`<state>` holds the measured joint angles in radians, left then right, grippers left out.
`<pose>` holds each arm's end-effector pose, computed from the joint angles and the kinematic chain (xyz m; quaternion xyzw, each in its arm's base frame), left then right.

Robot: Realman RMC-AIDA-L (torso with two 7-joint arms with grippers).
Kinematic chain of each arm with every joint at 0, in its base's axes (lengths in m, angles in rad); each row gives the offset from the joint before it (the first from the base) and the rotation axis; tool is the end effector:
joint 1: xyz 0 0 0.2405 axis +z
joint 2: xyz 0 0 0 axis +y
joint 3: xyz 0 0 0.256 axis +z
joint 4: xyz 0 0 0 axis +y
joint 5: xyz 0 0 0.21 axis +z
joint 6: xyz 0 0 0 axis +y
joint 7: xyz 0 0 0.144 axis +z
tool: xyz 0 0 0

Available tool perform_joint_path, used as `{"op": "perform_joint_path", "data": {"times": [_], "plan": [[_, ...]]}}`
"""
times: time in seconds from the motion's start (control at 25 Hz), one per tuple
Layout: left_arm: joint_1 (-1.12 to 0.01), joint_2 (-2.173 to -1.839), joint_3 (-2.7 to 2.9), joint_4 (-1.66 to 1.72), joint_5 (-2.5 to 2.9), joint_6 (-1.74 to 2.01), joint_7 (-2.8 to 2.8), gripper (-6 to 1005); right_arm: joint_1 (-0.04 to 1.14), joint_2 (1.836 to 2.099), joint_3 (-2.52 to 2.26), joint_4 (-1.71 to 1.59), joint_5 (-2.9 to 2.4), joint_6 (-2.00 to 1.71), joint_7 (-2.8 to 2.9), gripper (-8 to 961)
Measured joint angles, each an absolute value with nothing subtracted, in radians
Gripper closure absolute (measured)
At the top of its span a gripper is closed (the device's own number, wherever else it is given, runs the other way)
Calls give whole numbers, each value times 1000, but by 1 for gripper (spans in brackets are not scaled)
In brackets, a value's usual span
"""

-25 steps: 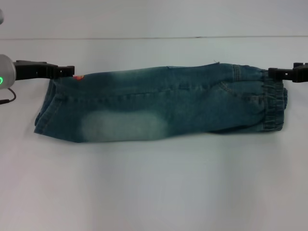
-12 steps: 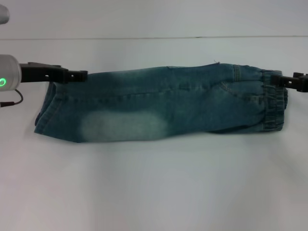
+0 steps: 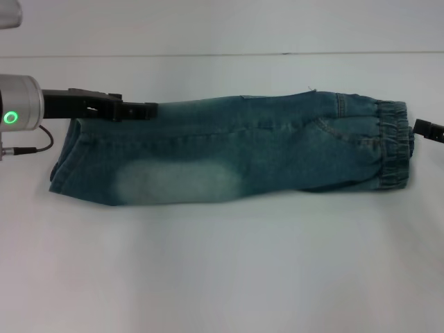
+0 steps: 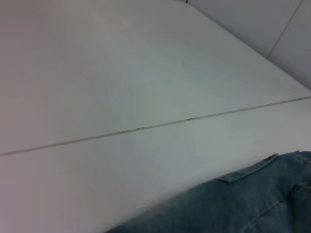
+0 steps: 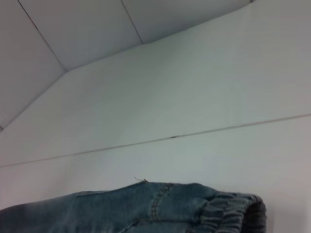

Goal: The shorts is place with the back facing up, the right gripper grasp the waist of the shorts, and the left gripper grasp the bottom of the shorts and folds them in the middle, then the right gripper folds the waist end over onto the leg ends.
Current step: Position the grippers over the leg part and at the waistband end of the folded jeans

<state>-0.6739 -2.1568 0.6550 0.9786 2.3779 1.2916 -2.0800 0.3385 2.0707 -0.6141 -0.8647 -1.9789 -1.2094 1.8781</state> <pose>-0.2332 0.4014 0.0274 -0.8727 -0.4017 -0.1267 0.2468 0.3492 0.3301 0.0721 -0.7734 0.4811 0.2309 0.3421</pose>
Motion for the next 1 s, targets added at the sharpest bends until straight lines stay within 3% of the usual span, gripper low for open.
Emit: {"op": "perform_joint_path", "data": {"times": [0.36,0.76,1.0], "plan": [[-690,-2162,744,963,2352,1312,-2099,111,339,2054,-609,-805,-1981,-1211,1876,40],[-713,-2163,784,922,2321,1308,-2102,111,379,2006,-587,-684,-1978,-1193,1886,47],[-721,-2163,785,917,2301,1307,-2103,112,403,2005,-578,-673,-1978,-1186,1882,52]]}}
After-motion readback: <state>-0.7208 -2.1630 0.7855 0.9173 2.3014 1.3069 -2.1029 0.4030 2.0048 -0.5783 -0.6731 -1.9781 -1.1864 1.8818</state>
